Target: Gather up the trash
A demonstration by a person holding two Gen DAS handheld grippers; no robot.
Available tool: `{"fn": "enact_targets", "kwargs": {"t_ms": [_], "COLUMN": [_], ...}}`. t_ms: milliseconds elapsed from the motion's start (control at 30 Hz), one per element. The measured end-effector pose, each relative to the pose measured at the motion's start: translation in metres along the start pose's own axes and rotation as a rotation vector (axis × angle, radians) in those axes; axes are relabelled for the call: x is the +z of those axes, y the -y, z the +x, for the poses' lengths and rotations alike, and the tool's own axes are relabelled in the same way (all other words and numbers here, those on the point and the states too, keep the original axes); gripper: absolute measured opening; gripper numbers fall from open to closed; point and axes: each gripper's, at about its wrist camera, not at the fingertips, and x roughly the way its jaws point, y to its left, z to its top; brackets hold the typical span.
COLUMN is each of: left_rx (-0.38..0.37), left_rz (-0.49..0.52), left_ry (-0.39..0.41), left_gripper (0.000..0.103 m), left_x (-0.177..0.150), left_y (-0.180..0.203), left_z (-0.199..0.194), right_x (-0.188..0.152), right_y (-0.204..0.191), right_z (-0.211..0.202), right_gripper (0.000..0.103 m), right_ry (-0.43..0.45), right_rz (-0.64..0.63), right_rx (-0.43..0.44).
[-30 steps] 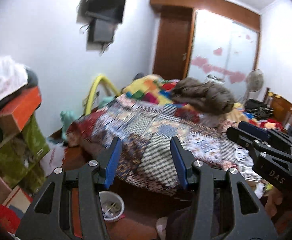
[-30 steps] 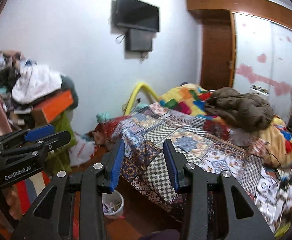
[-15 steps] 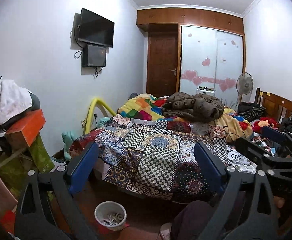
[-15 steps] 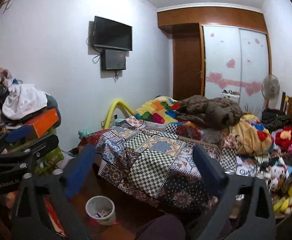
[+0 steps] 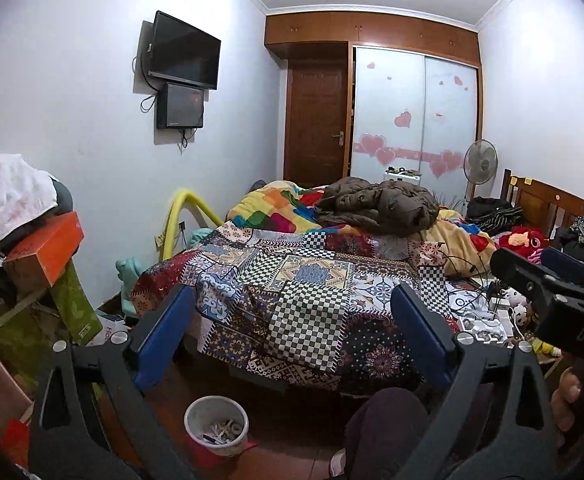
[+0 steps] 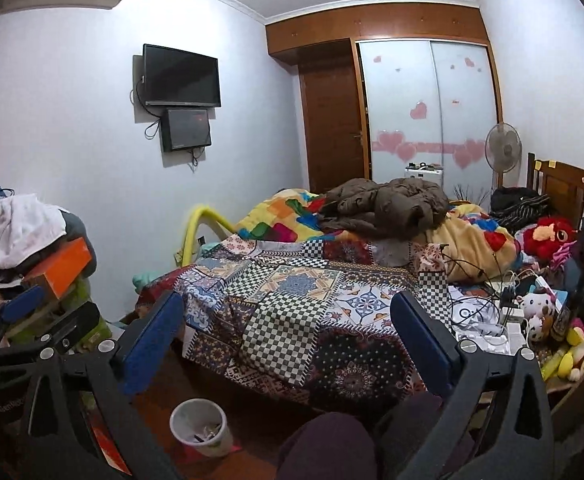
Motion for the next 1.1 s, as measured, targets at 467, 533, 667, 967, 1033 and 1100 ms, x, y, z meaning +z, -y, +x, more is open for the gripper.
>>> {"fn": "enact_targets", "kwargs": {"t_ms": [467, 533, 667, 967, 1033, 1100], "left_rx": [-0.001, -0.003, -0.005, 0.002, -0.001, -0.001], "left_rz": [-0.021, -0.021, -0.022, -0.028, -0.029, -0.031], "left_ry": [-0.003, -0.003, -0.005, -0.01, -0.009, -0.01], "left_gripper": [0.099, 0.099, 0.099, 0.099, 0.099, 0.099], "left_x": [-0.0036, -0.0036, -0.0039, -0.0056, -0.0057, -0.0067], "left_y": [-0.0062, -0.0072, -0.0081, 0.0001, -0.0006, 0.0001], "left_z": [-0.0031, -0.0032, -0.0033, -0.0041, -0.0044, -0.0048], "right_x": [-0.0018, -0.0024, -0.0022, -0.0004, -0.0014, -0.0025], "right_y": [-0.0036, -0.004, -0.0033, -0.0017, -0.0023, -0.003], "right_z": [-0.0047, -0.0037, -0.0049, -0.005, -0.004, -0.0037], "right_gripper": [0.103, 0.103, 0.103, 0.103, 0.103, 0.103], "right_ry": [-0.01, -0.011, -0.011, -0.025, -0.028, -0.032], "right_rz": [-0.023, -0.023, -0.025, -0.028, -0.03, -0.03], "right_rx": [-0.002, -0.003, -0.003, 0.004, 0.004, 0.005]}}
